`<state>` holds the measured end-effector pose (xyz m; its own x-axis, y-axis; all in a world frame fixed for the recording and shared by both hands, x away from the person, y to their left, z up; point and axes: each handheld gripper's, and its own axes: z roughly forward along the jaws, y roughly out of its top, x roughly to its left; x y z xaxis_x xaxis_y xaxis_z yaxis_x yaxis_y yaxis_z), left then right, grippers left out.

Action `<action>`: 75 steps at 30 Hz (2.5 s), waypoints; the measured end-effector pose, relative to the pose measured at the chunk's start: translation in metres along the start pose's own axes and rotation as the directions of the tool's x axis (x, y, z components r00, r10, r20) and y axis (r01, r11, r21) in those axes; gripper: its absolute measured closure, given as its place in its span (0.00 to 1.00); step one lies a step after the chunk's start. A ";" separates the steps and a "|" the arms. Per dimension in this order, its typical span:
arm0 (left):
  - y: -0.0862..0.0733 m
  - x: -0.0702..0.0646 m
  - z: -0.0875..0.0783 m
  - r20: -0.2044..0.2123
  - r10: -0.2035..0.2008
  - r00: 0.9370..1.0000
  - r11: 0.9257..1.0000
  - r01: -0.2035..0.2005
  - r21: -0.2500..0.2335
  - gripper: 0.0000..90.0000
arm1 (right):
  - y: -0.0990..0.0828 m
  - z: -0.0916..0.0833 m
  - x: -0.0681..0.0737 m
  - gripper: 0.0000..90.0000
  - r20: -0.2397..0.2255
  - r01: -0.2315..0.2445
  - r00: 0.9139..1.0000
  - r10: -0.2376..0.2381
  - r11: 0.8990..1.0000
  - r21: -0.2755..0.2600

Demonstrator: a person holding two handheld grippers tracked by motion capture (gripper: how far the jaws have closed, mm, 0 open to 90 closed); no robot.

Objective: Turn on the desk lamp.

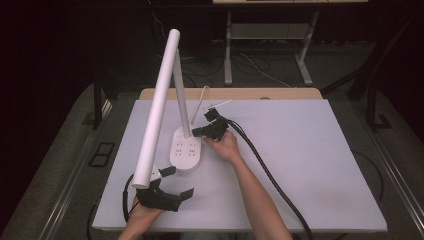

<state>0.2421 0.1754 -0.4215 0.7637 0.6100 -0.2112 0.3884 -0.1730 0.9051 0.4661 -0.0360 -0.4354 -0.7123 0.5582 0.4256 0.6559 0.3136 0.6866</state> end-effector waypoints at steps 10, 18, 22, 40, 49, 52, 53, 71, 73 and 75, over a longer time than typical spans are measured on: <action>0.000 0.000 0.000 0.004 0.005 1.000 1.000 -0.005 0.003 0.00 | -0.002 0.000 0.000 0.99 0.004 -0.014 1.000 0.014 1.000 -0.013; 0.000 0.001 0.000 0.004 0.000 1.000 1.000 0.000 0.000 0.00 | -0.001 -0.003 0.002 0.99 0.009 -0.004 1.000 0.004 1.000 -0.003; 0.000 0.001 0.000 0.003 0.002 1.000 1.000 -0.002 0.000 0.00 | 0.002 -0.012 0.004 0.99 0.012 0.003 1.000 -0.003 1.000 -0.004; 0.000 0.000 0.001 0.009 0.009 1.000 1.000 -0.009 0.008 0.00 | 0.010 -0.055 0.017 0.99 0.023 0.102 0.994 -0.102 0.995 0.003; 0.000 -0.001 0.003 0.012 0.012 1.000 1.000 -0.012 0.013 0.00 | 0.002 -0.092 0.024 0.93 0.036 0.131 0.991 -0.131 0.991 -0.016; 0.000 -0.002 0.004 0.013 0.010 1.000 1.000 -0.010 0.012 0.00 | -0.003 -0.104 0.025 0.85 0.044 0.133 0.990 -0.132 0.991 -0.019; 0.000 -0.001 0.004 0.013 0.011 1.000 1.000 -0.011 0.015 0.00 | -0.005 -0.108 0.026 0.81 0.050 0.136 0.990 -0.135 0.990 -0.021; 0.000 -0.003 0.008 0.015 0.019 1.000 0.999 -0.019 0.031 0.00 | -0.048 -0.165 0.025 0.00 0.102 0.147 0.985 -0.140 0.987 -0.062; 0.000 -0.004 0.008 0.017 0.017 1.000 0.999 -0.018 0.031 0.00 | -0.053 -0.170 0.025 0.00 0.106 0.140 0.985 -0.133 0.988 -0.063; 0.000 -0.004 0.009 0.017 0.019 1.000 0.999 -0.019 0.031 0.00 | -0.059 -0.175 0.026 0.00 0.104 0.136 0.986 -0.128 0.988 -0.069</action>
<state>0.2436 0.1665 -0.4243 0.7796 0.5933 -0.2005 0.3894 -0.2085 0.8972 0.3655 -0.1744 -0.3622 -0.7607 0.5900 0.2707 0.5344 0.3326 0.7770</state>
